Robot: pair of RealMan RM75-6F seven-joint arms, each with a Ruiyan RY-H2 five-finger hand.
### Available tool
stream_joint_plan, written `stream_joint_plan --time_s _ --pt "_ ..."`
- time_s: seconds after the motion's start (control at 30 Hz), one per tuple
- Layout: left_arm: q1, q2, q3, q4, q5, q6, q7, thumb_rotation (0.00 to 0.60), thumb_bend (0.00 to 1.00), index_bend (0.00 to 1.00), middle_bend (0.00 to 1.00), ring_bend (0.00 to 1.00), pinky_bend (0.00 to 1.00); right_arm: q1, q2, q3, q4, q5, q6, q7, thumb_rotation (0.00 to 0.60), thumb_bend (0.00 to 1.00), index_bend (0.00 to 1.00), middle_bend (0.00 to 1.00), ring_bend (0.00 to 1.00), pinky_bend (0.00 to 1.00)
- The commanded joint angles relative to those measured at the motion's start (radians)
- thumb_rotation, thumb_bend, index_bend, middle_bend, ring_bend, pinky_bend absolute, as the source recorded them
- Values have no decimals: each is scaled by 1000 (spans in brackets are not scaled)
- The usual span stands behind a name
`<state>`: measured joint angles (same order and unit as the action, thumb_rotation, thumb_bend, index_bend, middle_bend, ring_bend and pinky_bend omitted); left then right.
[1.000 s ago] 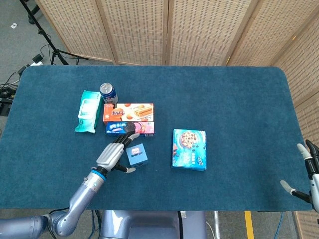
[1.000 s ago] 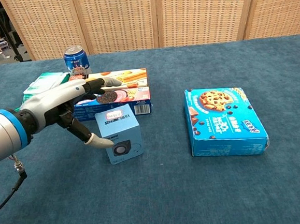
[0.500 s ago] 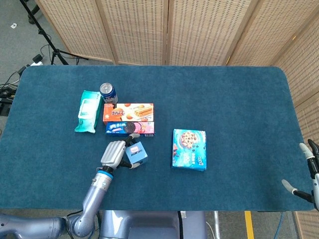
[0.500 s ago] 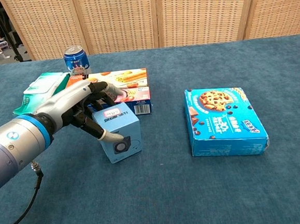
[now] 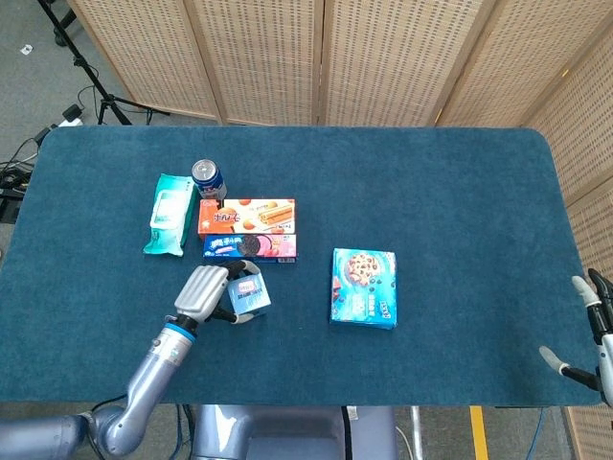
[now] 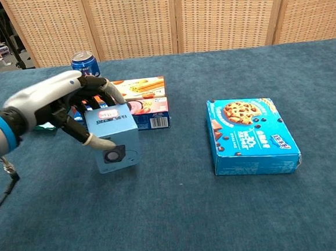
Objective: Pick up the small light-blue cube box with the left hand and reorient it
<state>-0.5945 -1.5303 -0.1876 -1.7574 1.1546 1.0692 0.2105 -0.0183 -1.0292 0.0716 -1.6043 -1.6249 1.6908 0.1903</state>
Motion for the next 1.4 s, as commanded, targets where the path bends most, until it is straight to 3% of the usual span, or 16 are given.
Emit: stream_joint_plan --time_s 0.03,0.17,0.3,0.47,0.63,0.97,1.3,1.37,1.4 --pt "20 273 72 -60 232 -103 -230 600 0 516 473 441 490 2 -3 -1 -4 -1 -4 -15 600 0 0 0 0 0" --pt "40 423 143 -12 424 -102 -517 600 0 516 473 441 490 5 -10 -3 -11 -5 -10 -41 600 0 0 0 0 0" --pt "40 507 241 86 589 -75 -794 600 0 516 473 441 490 7 -16 -8 -21 -14 -15 -71 600 0 0 0 0 0" --pt "34 519 346 267 743 10 -1060 600 0 517 473 441 490 8 -20 -7 -30 -12 -17 -91 600 0 0 0 0 0" --pt "14 470 391 412 803 53 -1197 600 0 517 473 441 489 13 -20 -3 -33 -1 -27 -95 600 0 0 0 0 0" --pt "-12 387 414 550 800 66 -1218 600 0 517 473 441 490 14 -19 0 -31 10 -32 -91 600 0 0 0 0 0" --pt "5 288 374 624 738 94 -1012 600 0 517 468 440 490 16 -23 -4 -37 7 -37 -110 600 0 0 0 0 0" --pt "10 278 370 634 724 97 -984 600 0 516 400 389 483 17 -24 -4 -37 7 -39 -112 600 0 0 0 0 0" --pt "11 281 372 639 719 89 -964 600 0 501 307 302 444 17 -24 -4 -37 7 -40 -112 600 0 0 0 0 0"
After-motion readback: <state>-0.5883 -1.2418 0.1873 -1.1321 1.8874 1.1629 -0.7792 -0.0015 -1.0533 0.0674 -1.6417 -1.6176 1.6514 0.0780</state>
